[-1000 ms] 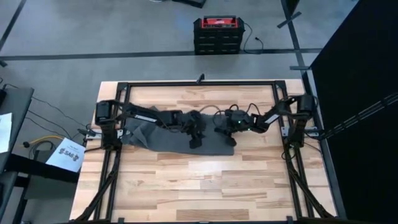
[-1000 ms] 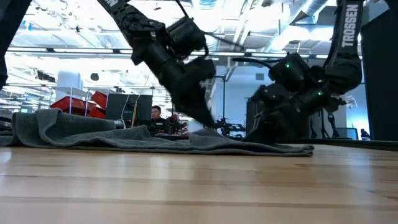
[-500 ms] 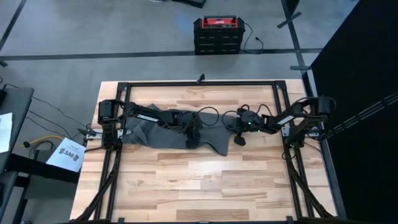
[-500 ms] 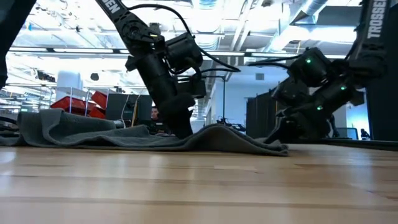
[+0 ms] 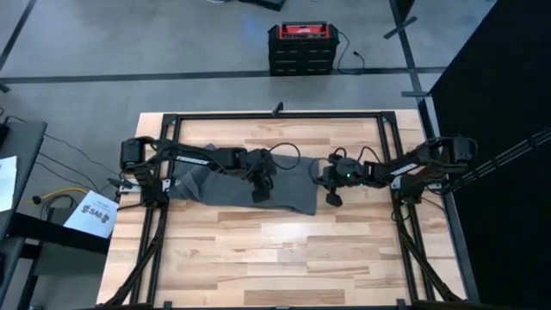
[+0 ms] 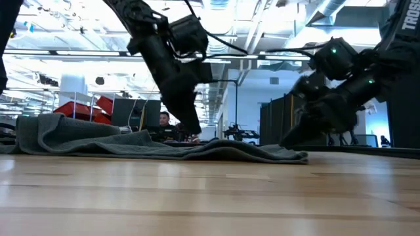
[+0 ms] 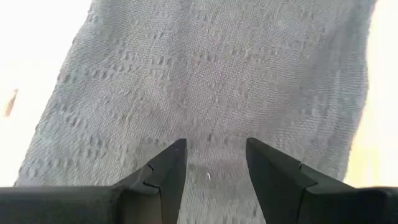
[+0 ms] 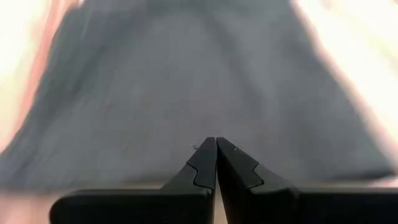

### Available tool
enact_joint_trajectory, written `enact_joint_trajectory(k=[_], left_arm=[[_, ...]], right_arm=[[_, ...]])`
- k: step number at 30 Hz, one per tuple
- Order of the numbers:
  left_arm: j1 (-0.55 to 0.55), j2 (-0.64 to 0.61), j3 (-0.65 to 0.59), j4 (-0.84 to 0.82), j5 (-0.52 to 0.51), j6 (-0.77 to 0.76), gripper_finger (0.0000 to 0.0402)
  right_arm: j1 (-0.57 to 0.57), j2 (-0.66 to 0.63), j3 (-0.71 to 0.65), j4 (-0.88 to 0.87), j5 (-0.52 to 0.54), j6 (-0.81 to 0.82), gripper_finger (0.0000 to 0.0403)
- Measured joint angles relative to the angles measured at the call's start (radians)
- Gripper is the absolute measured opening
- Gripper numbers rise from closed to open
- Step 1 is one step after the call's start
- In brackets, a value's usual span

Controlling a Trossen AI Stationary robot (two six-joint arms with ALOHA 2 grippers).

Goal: Roll towel
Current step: Fold the gray towel

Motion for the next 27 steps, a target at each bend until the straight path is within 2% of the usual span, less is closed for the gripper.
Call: enact_joint_trajectory(k=[5,9,13,19,23,27], left_arm=[[-0.020,-0.013,-0.015,-0.047,0.006,-0.026,0.0152],[-0.024,-0.009,-0.072,-0.073,0.007,-0.077,0.0152],[-0.022,-0.010,-0.147,-0.063,0.006,-0.114,0.0152],[-0.017,-0.016,-0.211,-0.012,0.003,-0.125,0.0152],[-0.017,-0.015,-0.212,0.003,0.003,-0.121,0.0152],[-0.019,-0.014,-0.211,0.003,0.003,-0.121,0.0152]], right_arm=[[0.090,-0.039,0.000,-0.075,0.046,0.060,0.0000],[0.141,-0.111,0.000,-0.173,0.114,0.119,0.0000],[0.181,-0.126,0.000,-0.227,0.121,0.195,0.0000],[0.247,-0.035,0.002,-0.164,0.139,0.283,0.0000],[0.260,0.022,0.003,-0.057,0.139,0.284,0.0000],[0.262,0.031,0.021,-0.049,0.121,0.263,0.0000]])
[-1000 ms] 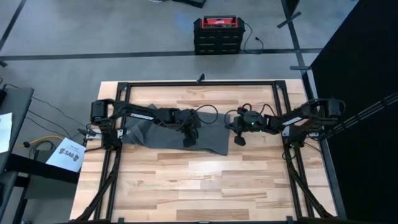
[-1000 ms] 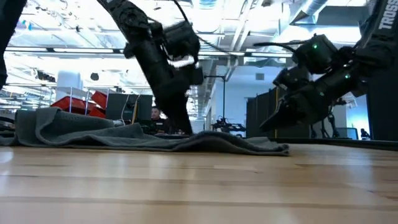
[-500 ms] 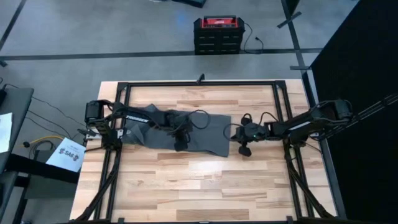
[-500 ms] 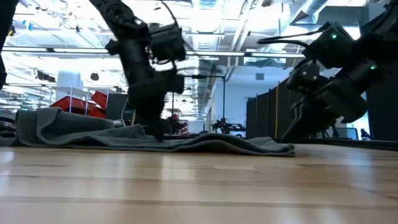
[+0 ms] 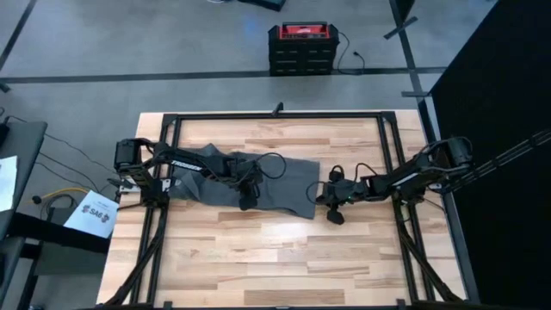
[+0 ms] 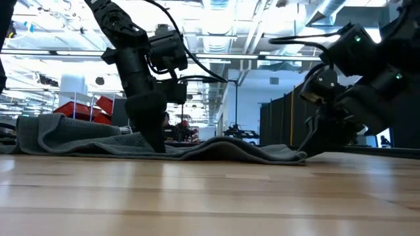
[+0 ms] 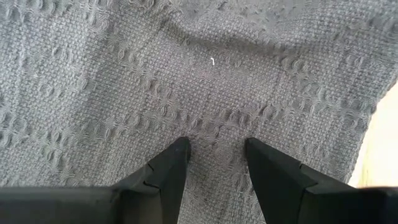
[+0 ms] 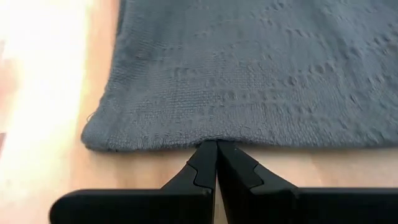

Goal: Roll towel
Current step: Fold the gray towel

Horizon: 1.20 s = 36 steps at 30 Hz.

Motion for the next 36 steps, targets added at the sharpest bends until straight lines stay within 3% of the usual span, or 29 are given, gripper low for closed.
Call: enact_joint_trajectory(k=[13,36], left_arm=[[-0.009,0.002,0.000,-0.005,-0.003,-0.003,0.0152],[-0.008,0.003,-0.001,-0.005,0.000,0.013,0.0152]], right_arm=[[-0.009,-0.009,0.057,-0.050,0.000,-0.058,0.0000],[-0.009,-0.011,0.381,-0.727,-0.040,-0.118,0.0000]])
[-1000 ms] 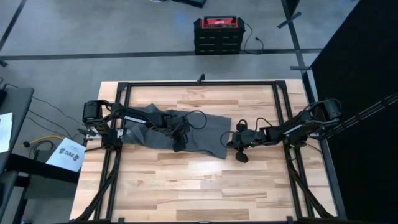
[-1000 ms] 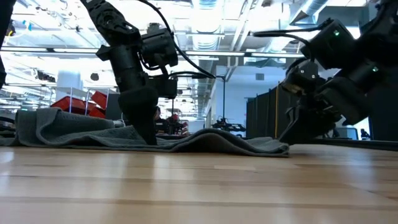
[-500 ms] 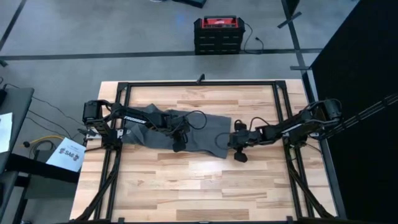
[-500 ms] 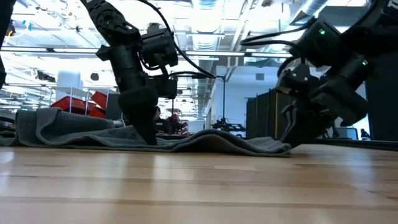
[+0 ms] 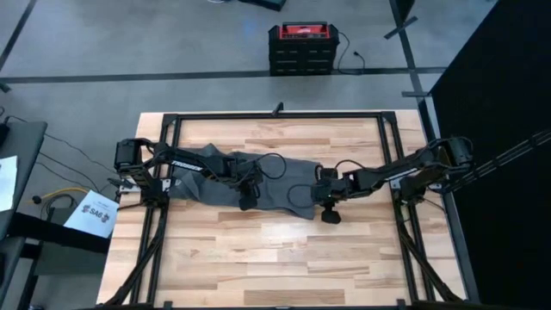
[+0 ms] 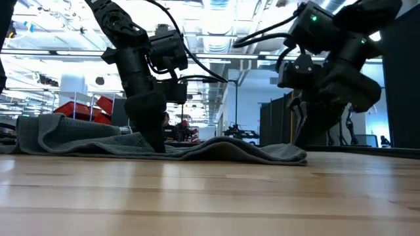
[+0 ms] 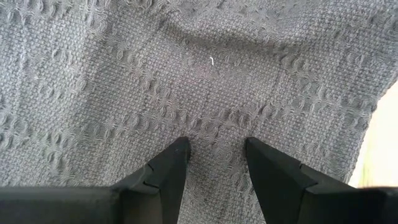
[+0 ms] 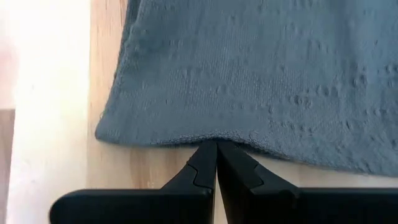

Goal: Roll towel
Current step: Fold the gray towel

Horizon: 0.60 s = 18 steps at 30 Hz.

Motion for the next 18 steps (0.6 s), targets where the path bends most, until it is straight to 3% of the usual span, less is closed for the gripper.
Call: enact_joint_trajectory(k=[5,18], left_arm=[[0.000,0.000,0.000,0.000,0.001,0.007,0.0152],[0.000,0.000,0.000,0.000,0.002,0.008,0.0152]], right_arm=[[-0.002,0.000,0.023,-0.047,-0.084,0.001,0.0000],[-0.026,0.078,0.024,-0.034,-0.138,0.028,0.0000]])
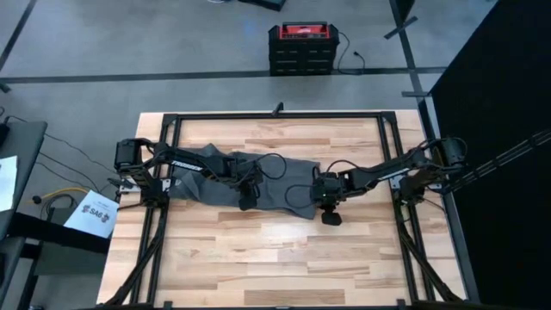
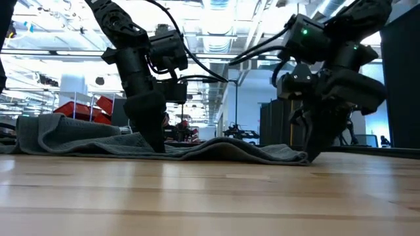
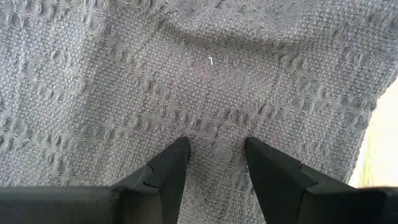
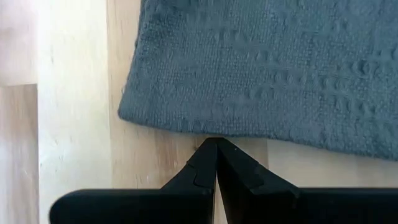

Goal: Roll towel
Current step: Fold the gray towel

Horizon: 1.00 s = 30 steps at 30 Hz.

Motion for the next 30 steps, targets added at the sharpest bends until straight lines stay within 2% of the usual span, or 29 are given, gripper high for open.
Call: enact_joint_trajectory(k=[12,22,30], left_arm=[[0.000,0.000,0.000,0.001,0.000,0.000,0.0152],[0.000,0.000,0.000,0.004,0.000,0.007,0.0152],[0.000,0.000,0.000,0.008,0.000,0.009,0.0152]], right_arm=[[-0.006,-0.089,0.022,-0.001,0.000,-0.029,0.0000],[-0.008,-0.082,0.014,-0.077,0.004,0.008,0.0000],[-0.006,0.002,0.014,-0.003,0.005,-0.001,0.0000]])
